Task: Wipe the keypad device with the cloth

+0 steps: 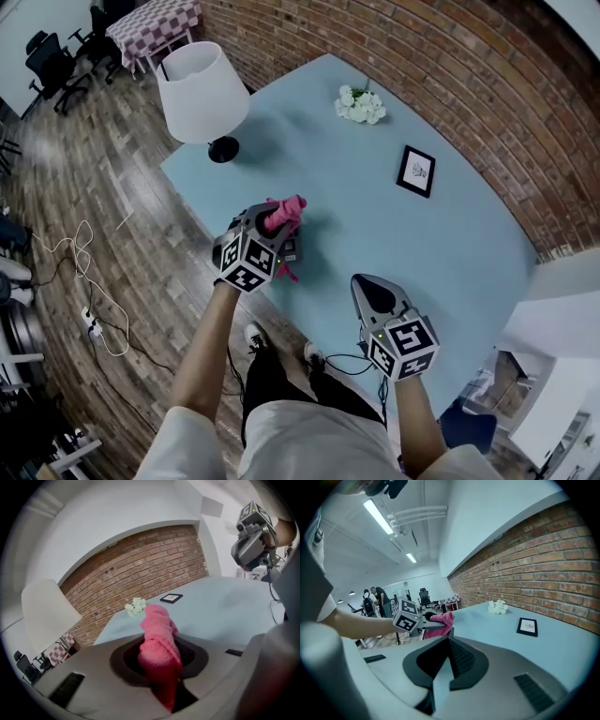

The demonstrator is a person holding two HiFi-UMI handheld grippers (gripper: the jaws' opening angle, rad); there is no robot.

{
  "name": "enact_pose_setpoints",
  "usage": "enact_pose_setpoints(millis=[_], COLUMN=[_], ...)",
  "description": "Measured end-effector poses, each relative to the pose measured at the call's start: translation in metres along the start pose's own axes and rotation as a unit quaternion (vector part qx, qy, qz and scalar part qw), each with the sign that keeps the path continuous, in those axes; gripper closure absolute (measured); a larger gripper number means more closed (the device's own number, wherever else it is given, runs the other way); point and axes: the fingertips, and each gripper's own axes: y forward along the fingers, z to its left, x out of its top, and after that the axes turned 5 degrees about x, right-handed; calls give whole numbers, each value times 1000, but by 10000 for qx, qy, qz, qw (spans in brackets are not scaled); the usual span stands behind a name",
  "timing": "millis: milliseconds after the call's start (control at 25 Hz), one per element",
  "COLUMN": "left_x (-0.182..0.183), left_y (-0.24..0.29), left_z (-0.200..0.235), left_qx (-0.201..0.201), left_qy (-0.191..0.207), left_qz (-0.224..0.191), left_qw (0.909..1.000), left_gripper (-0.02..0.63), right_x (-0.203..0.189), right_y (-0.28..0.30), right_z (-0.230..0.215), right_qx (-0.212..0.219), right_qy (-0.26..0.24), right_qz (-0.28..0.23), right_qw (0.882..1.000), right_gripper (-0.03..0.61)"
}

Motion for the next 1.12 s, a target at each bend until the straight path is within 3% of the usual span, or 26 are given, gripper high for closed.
enact_pose_setpoints(millis=[160,440,680,1000,1120], left_x=[-2,-7,-18,-44,-56], left_y=[7,5,2,2,3], left_z=[-7,-22,-45,-85,-97], left_qx=[10,7,-233,-524,-579], left_qy=[-181,-12,-82,237,171], left_qz=[25,63,160,428,501], left_qw=[9998,10000,9996,9974,9969], left_gripper=[470,469,469,469,468], right_x=[-8,-10,-12,-18,-19], right_y=[-7,-7,-7,-9,-9], right_z=[-9,-12,-7,-4,-3], right_qx=[-72,-94,-70,-138,-169], right_qy=[95,125,166,50,-1], right_qz=[42,77,7,118,145], right_qw=[9999,9998,9998,9998,9998], right_gripper=[554,555,554,554,554])
